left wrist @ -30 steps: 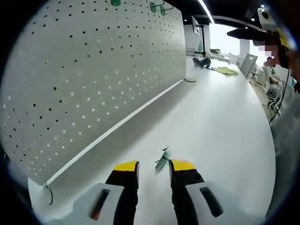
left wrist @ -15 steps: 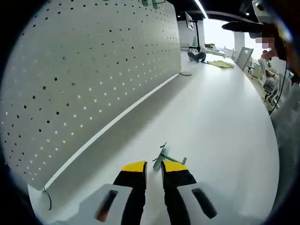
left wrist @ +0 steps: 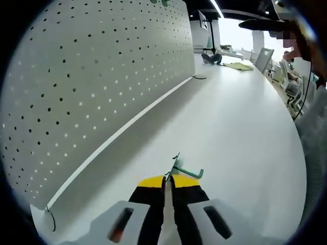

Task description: Insert the hook assembly into the mounting plate slot until the hook locks in place.

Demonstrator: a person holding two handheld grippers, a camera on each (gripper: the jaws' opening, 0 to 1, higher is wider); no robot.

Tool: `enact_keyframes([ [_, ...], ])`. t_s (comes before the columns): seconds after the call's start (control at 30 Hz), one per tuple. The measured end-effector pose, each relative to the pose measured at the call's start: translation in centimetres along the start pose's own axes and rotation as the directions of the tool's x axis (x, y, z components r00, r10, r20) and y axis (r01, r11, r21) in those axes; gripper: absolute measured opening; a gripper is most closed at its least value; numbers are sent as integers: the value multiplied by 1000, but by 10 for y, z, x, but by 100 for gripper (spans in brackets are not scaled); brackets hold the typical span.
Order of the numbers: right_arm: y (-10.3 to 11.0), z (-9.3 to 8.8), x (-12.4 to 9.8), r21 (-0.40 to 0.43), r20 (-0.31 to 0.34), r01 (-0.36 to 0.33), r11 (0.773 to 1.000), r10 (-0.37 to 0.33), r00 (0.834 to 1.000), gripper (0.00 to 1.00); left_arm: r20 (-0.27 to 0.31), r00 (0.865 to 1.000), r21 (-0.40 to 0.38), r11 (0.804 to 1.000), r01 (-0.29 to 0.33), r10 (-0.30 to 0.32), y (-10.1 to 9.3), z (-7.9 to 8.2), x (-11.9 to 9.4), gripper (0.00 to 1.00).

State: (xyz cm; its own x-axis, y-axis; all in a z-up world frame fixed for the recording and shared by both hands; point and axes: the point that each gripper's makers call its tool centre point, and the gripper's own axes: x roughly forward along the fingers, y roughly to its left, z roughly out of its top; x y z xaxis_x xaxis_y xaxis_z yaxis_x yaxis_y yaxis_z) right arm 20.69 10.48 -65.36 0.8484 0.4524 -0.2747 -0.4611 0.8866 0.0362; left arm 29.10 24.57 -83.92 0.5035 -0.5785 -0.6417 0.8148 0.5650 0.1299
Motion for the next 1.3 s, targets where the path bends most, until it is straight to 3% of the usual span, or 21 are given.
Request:
enact_keyframes([
  [0.5, -1, 0, 0, 1, -1, 3, 1000, -3, 1000, 94, 0, 1000, -22, 1000, -17, 17, -1, 0, 2, 2],
  [0.83, 1, 3, 2, -1, 4, -5, 1000, 5, 1000, 94, 47, 998, -108, 994, -33, 38, -1, 6, -5, 2],
  [1.1, 6, 8, 4, -4, 14, -15, 1000, 15, 1000, 94, 164, 984, -189, 981, -45, 76, 1, 39, -23, 1],
  [1.3, 10, 15, 5, -11, 27, -23, 1000, 23, 999, 94, 256, 962, -221, 975, -33, 91, -4, 70, -40, 1],
])
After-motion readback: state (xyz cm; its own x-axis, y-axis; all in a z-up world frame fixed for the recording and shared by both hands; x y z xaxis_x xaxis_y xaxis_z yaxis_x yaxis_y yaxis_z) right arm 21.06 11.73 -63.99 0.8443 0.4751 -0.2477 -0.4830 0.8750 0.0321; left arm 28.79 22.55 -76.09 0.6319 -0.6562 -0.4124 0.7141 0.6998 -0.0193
